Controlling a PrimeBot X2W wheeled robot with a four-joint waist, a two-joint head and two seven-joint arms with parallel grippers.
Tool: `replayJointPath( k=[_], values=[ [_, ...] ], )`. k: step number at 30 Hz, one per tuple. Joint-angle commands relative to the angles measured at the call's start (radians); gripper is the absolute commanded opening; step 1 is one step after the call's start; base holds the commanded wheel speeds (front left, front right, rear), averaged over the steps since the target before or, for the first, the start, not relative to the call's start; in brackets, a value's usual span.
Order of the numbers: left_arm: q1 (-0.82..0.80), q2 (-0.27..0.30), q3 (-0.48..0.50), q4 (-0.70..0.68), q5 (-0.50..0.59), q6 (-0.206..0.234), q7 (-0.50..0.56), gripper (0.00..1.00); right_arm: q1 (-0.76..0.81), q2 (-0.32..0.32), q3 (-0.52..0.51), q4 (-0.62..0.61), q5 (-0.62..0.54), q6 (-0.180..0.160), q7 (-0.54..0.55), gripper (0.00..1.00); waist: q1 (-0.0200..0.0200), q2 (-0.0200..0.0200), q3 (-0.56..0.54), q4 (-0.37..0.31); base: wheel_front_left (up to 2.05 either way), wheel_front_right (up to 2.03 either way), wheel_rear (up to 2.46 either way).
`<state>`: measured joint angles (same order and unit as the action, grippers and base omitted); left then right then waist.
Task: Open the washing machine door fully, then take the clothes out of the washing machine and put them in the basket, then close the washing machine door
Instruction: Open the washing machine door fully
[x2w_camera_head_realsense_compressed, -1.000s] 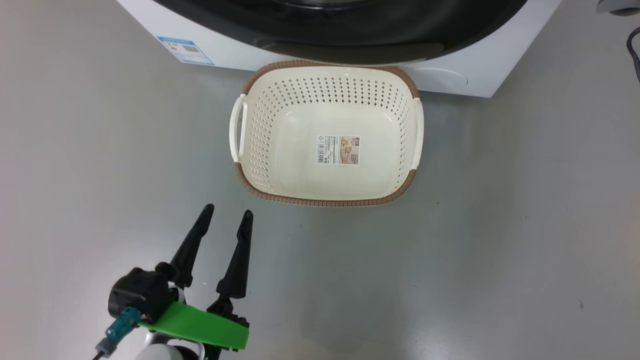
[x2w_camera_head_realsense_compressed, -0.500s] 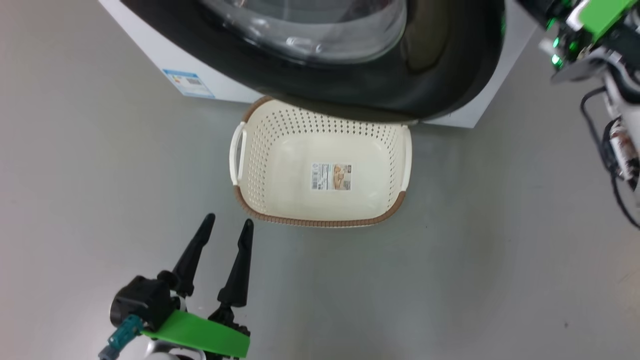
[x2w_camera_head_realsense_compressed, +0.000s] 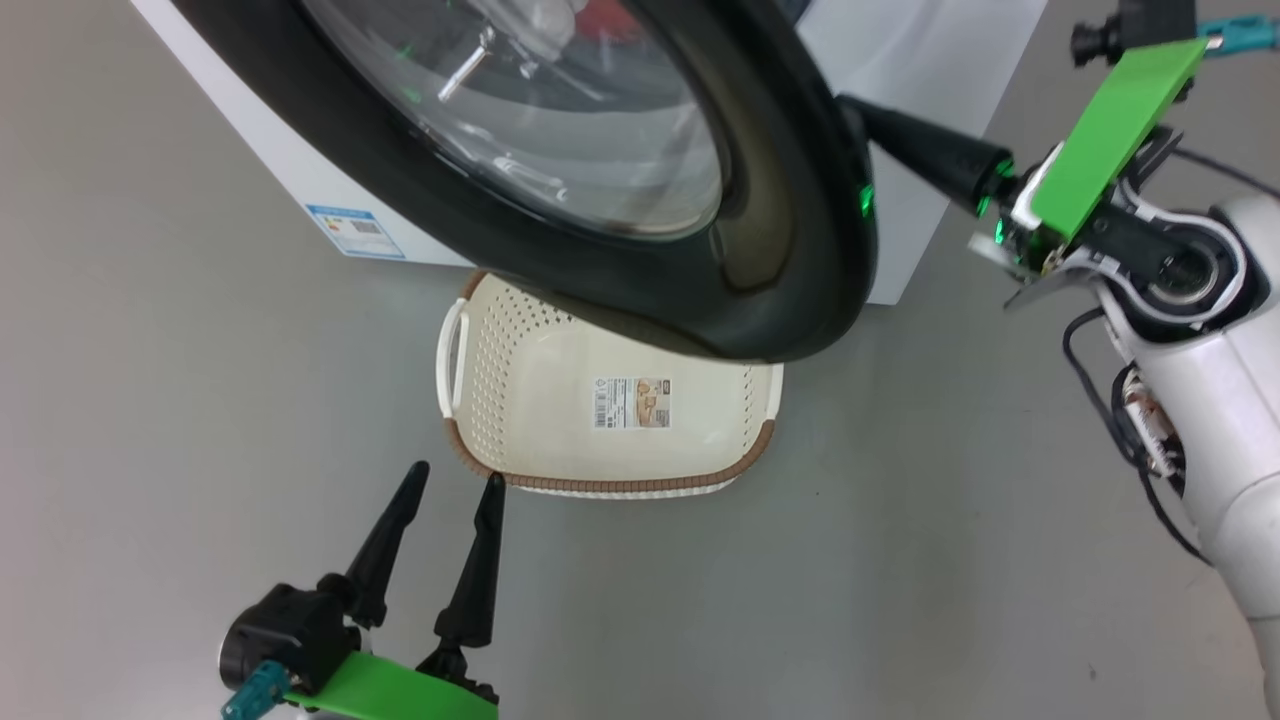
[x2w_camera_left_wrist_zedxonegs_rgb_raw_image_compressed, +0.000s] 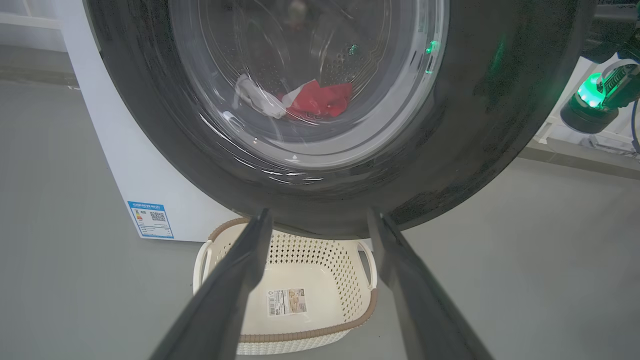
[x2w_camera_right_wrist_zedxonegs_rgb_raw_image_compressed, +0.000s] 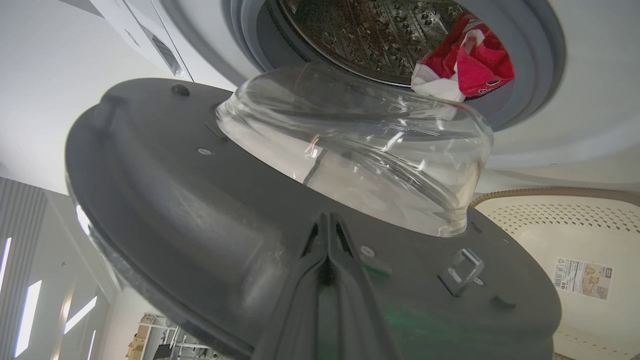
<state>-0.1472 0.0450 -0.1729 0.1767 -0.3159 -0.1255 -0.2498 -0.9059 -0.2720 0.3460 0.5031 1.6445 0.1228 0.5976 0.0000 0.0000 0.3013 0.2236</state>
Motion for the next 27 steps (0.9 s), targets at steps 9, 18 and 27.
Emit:
replayJointPath(
  k=[9,18,27],
  values=[
    [0.028,0.009,0.033,-0.033,0.019,-0.005,-0.012,1.0,0.102,0.035,0.029,-0.114,0.005,0.008,0.035,0.0,0.0,0.0,-0.034,-0.008,0.0,0.0,0.0],
    [0.043,0.008,0.032,-0.041,0.023,-0.005,-0.012,1.0,0.144,0.053,0.036,-0.159,-0.001,0.008,0.049,0.0,0.0,0.0,-0.049,-0.004,0.0,0.0,0.0],
    [0.049,0.007,0.028,-0.044,0.019,-0.005,-0.012,1.0,0.161,0.051,0.008,-0.15,-0.032,0.008,0.006,0.0,0.0,0.0,-0.061,0.0,0.0,0.0,0.0]
  ],
)
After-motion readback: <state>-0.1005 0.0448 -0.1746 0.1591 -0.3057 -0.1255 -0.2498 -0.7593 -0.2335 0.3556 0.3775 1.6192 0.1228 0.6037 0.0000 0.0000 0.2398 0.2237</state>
